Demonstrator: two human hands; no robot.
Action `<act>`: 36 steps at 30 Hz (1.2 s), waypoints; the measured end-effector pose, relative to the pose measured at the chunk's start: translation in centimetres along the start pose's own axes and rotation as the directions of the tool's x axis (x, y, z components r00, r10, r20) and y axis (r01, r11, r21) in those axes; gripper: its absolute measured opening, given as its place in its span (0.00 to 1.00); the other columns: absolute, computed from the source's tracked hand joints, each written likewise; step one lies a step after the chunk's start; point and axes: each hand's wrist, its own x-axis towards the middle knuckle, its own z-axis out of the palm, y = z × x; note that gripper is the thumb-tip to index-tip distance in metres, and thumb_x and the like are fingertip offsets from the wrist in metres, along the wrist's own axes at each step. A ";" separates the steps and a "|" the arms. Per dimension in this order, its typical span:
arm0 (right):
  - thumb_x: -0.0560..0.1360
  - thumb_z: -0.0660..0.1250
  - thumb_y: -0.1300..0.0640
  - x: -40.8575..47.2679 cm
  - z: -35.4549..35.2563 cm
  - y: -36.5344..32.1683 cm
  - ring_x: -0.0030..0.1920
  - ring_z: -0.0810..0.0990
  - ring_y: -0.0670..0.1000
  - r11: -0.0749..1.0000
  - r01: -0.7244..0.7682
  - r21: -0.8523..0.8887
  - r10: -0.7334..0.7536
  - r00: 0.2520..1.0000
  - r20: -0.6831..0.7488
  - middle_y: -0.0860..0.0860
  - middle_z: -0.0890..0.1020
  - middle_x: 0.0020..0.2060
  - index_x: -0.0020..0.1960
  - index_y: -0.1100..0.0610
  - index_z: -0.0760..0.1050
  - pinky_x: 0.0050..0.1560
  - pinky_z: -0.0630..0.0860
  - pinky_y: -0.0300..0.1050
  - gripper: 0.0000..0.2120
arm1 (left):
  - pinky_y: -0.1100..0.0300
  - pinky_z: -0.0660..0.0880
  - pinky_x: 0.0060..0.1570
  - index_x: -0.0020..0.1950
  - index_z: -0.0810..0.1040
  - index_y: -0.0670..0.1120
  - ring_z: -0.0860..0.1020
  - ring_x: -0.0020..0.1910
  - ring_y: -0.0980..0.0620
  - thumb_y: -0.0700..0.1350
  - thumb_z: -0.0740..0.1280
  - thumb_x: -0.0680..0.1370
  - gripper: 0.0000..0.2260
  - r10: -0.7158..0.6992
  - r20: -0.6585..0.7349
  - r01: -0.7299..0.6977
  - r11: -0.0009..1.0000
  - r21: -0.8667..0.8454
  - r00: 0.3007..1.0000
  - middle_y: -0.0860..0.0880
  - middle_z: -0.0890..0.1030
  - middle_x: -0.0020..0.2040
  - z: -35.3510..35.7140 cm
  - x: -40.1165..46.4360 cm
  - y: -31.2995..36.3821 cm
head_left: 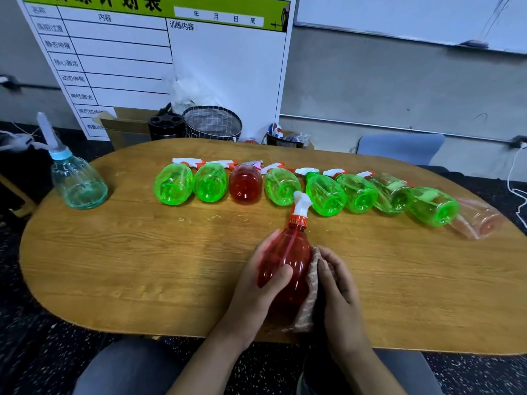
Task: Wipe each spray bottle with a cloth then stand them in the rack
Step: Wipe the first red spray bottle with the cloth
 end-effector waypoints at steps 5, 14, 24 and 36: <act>0.73 0.77 0.40 0.1 0.0 0.1 0.55 0.81 0.56 0.993 -0.017 0.114 0.025 0.998 -0.064 0.59 0.84 0.57 0.61 0.53 0.80 0.56 0.79 0.51 0.23 | 0.42 0.67 0.79 0.80 0.71 0.54 0.74 0.77 0.50 0.54 0.69 0.83 0.25 -0.019 0.000 0.019 0.999 -0.041 1.000 0.51 0.77 0.76 0.1 0.3 -0.3; 0.77 0.68 0.55 -0.1 0.0 0.3 0.51 0.82 0.51 0.997 0.033 0.069 -0.029 0.997 -0.065 0.53 0.86 0.50 0.54 0.53 0.83 0.50 0.81 0.40 0.09 | 0.41 0.62 0.81 0.78 0.74 0.62 0.69 0.80 0.54 0.56 0.58 0.86 0.20 -0.012 -0.042 0.011 1.000 -0.020 0.999 0.56 0.75 0.78 0.0 0.7 -1.2; 0.83 0.63 0.45 3.4 1.3 -4.2 0.55 0.81 0.43 0.573 0.433 -0.696 -0.385 0.892 0.238 0.44 0.82 0.54 0.65 0.43 0.82 0.55 0.76 0.40 0.14 | 0.43 0.66 0.80 0.79 0.73 0.55 0.73 0.77 0.54 0.55 0.57 0.86 0.22 -0.033 -0.020 0.031 0.996 -0.084 0.999 0.56 0.76 0.77 0.3 0.5 -0.7; 0.84 0.69 0.50 -1.4 -1.5 -1.1 0.46 0.84 0.50 0.098 0.869 -0.486 -0.445 0.475 0.759 0.50 0.82 0.57 0.69 0.46 0.81 0.43 0.82 0.45 0.14 | 0.56 0.74 0.71 0.79 0.73 0.55 0.76 0.75 0.51 0.54 0.56 0.85 0.22 -0.028 -0.055 0.020 0.990 -0.137 0.998 0.54 0.78 0.75 0.2 0.6 -1.0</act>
